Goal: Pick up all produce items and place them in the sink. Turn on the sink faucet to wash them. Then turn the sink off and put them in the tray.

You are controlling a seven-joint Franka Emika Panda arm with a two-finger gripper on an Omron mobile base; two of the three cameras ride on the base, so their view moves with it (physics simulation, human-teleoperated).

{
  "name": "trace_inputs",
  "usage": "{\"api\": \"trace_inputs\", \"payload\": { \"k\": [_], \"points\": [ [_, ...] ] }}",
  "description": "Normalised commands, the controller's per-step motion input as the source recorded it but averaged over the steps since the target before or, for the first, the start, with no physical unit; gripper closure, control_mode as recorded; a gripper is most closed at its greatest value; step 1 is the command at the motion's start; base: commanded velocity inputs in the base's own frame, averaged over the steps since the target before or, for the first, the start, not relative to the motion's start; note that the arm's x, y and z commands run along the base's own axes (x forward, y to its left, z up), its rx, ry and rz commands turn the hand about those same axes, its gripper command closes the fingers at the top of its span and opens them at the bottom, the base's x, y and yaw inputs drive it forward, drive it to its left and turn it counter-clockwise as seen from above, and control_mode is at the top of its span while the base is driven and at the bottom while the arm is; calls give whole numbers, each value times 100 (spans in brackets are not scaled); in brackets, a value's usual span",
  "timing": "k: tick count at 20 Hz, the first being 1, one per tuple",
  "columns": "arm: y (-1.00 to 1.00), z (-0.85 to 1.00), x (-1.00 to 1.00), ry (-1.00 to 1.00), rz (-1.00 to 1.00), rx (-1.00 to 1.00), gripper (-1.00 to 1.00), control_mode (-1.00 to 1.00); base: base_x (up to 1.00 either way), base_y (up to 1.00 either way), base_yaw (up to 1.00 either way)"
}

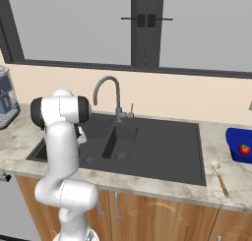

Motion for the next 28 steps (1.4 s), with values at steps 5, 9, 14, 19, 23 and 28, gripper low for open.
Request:
{"api": "trace_inputs", "payload": {
  "k": [5, 9, 14, 19, 23, 28],
  "points": [
    [7, -40, 48, 0, 0, 0, -100, -100, 0, 0, 0],
    [9, -41, 42, 0, 0, 0, -100, -100, 0, 0, 0],
    [0, -41, 17, 0, 0, -1, -100, -100, 0, 0, 0],
    [0, -40, 27, 3, 0, 0, -100, -100, 0, 0, 0],
    [1, -28, 13, 3, 0, 0, 100, -100, 0, 0, 0],
    [-19, 11, -31, 0, -6, 1, 100, -100, 0, 0, 0]
  ]
}}
